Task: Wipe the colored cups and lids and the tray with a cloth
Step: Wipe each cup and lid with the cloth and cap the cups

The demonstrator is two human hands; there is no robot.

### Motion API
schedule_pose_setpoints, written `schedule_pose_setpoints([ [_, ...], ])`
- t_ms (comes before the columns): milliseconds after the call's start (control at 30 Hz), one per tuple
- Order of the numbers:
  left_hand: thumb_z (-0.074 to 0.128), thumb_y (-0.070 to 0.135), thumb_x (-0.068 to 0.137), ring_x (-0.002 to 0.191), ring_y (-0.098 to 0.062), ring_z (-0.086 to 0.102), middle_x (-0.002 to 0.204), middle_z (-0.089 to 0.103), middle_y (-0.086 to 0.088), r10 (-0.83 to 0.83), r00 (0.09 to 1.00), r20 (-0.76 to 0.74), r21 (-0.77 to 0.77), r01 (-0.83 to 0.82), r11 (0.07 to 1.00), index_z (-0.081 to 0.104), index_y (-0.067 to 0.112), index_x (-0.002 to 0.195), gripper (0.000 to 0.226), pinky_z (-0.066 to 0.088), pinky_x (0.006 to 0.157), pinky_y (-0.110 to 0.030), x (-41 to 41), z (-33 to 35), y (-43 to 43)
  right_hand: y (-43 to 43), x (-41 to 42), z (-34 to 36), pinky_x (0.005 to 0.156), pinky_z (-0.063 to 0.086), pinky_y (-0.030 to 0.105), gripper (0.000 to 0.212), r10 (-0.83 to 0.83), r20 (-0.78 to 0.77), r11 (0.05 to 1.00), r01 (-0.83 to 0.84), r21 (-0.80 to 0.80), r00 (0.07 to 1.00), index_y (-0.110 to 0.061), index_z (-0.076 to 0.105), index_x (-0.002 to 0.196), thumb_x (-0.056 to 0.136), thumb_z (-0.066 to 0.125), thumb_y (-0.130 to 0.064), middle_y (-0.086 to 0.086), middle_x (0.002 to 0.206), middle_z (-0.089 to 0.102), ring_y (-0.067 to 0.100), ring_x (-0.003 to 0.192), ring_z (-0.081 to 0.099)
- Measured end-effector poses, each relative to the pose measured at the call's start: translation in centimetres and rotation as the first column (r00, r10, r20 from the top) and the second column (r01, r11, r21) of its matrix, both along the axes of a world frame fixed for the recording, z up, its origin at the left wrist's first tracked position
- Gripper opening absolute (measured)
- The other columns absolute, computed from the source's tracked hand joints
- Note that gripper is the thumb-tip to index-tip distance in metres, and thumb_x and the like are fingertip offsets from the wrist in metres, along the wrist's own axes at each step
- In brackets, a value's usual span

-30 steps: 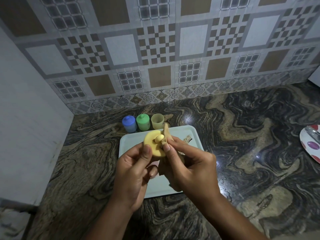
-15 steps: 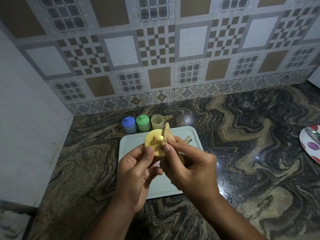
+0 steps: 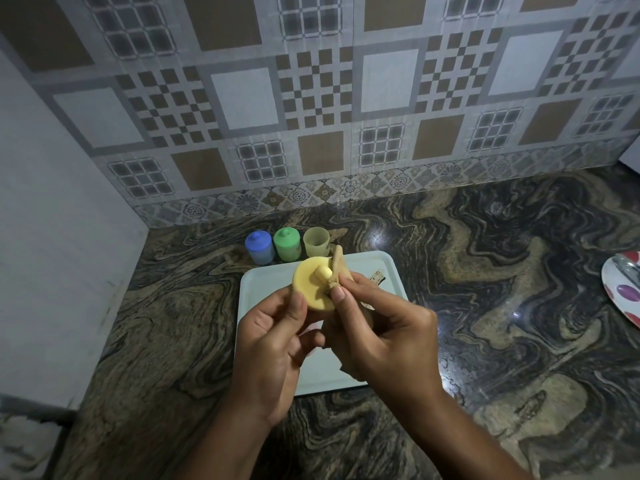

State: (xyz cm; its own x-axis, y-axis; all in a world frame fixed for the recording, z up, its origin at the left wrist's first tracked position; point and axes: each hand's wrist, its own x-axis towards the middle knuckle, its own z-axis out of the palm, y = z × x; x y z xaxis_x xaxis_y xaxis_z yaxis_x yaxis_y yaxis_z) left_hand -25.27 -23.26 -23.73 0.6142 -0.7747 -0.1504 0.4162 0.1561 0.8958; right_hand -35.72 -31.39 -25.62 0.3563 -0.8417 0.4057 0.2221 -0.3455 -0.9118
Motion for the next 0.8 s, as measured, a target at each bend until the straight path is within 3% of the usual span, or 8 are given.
schedule_pose_setpoints([
  [67, 0.056, 0.026, 0.088, 0.070, -0.015, 0.063, 0.097, 0.074, -0.014, 0.018, 0.999, -0.043, -0.008, -0.018, 1.000, 0.073, 0.006, 0.099, 0.028, 0.044, 0.055, -0.024, 0.16, 0.13, -0.12, 0.07, -0.03, -0.16, 0.057, 0.060, 0.027, 0.020, 0.025, -0.001, 0.999, -0.025, 0.032, 1.000, -0.024, 0.079, 0.104, 0.089, 0.075, -0.013, -0.017, 0.102, 0.079, 0.001, 0.071, 0.073],
  [200, 0.059, 0.036, 0.092, 0.118, -0.042, 0.059, 0.121, 0.068, -0.022, 0.063, 0.994, -0.089, -0.016, -0.065, 0.998, 0.071, 0.009, 0.110, 0.036, 0.041, 0.097, -0.064, 0.25, -0.11, -0.27, 0.03, -0.04, -0.89, 0.065, 0.065, 0.043, 0.019, 0.023, -0.062, 0.999, -0.021, 0.027, 0.998, -0.015, 0.081, 0.107, 0.089, 0.078, -0.009, -0.011, 0.112, 0.077, 0.012, 0.088, 0.078],
  [267, 0.058, 0.039, 0.091, 0.125, -0.049, 0.052, 0.126, 0.065, -0.024, 0.023, 0.997, -0.067, -0.051, -0.027, 0.998, 0.070, 0.007, 0.114, 0.041, 0.035, 0.103, -0.073, -0.02, -0.24, -0.24, 0.07, -0.06, -0.81, 0.068, 0.065, 0.041, 0.020, 0.024, -0.063, 1.000, -0.025, -0.007, 0.998, -0.014, 0.081, 0.106, 0.088, 0.079, -0.007, -0.010, 0.115, 0.077, 0.012, 0.090, 0.078],
  [367, 0.057, 0.027, 0.093, 0.092, -0.028, 0.070, 0.105, 0.073, -0.014, 0.001, 1.000, 0.015, -0.038, 0.000, 0.999, 0.076, 0.011, 0.101, 0.026, 0.059, 0.071, -0.040, -0.07, -0.13, 0.00, -0.01, -0.15, -0.55, 0.070, 0.065, 0.033, 0.020, -0.021, -0.070, 0.995, 0.014, -0.101, 0.997, -0.013, 0.080, 0.107, 0.087, 0.079, -0.008, -0.006, 0.111, 0.078, 0.006, 0.088, 0.077],
  [500, 0.056, 0.031, 0.087, 0.059, -0.010, 0.049, 0.081, 0.070, -0.010, 0.020, 0.999, -0.044, -0.005, -0.020, 1.000, 0.078, 0.010, 0.088, 0.030, 0.038, 0.043, -0.018, 0.01, 0.24, -0.19, -0.17, -0.03, -0.12, 0.068, 0.061, 0.027, 0.020, -0.024, -0.044, 1.000, 0.024, 0.008, 0.999, -0.025, 0.079, 0.105, 0.088, 0.077, -0.015, -0.009, 0.102, 0.080, 0.005, 0.085, 0.076],
  [600, 0.058, 0.039, 0.086, 0.063, -0.012, 0.058, 0.084, 0.072, -0.010, 0.049, 0.997, -0.062, 0.030, -0.047, 0.998, 0.079, 0.012, 0.088, 0.034, 0.044, 0.046, -0.019, 0.10, 0.06, -0.22, -0.12, -0.19, 0.09, 0.066, 0.061, 0.026, 0.022, 0.028, -0.092, 0.998, -0.023, 0.054, 0.995, -0.030, 0.078, 0.104, 0.090, 0.076, -0.013, -0.023, 0.097, 0.077, 0.001, 0.082, 0.074],
  [733, 0.062, 0.033, 0.090, 0.107, -0.036, 0.067, 0.115, 0.071, -0.019, -0.025, 0.999, 0.026, -0.003, 0.025, 1.000, 0.072, 0.007, 0.110, 0.034, 0.051, 0.090, -0.053, -0.06, -0.45, -0.03, -0.02, -0.35, -0.08, 0.071, 0.062, 0.028, 0.021, 0.048, -0.104, 0.998, -0.043, 0.049, 0.993, -0.022, 0.080, 0.107, 0.089, 0.077, -0.012, -0.014, 0.110, 0.077, 0.006, 0.091, 0.077],
  [800, 0.060, 0.024, 0.089, 0.088, -0.027, 0.069, 0.104, 0.073, -0.015, -0.026, 0.999, 0.028, 0.014, 0.026, 1.000, 0.073, 0.008, 0.107, 0.028, 0.050, 0.083, -0.050, -0.04, -0.44, 0.15, 0.15, -0.25, -0.11, 0.074, 0.063, 0.029, 0.020, 0.024, -0.115, 0.999, -0.028, -0.029, 0.993, -0.018, 0.081, 0.104, 0.087, 0.080, -0.009, -0.014, 0.113, 0.076, 0.005, 0.094, 0.076],
])
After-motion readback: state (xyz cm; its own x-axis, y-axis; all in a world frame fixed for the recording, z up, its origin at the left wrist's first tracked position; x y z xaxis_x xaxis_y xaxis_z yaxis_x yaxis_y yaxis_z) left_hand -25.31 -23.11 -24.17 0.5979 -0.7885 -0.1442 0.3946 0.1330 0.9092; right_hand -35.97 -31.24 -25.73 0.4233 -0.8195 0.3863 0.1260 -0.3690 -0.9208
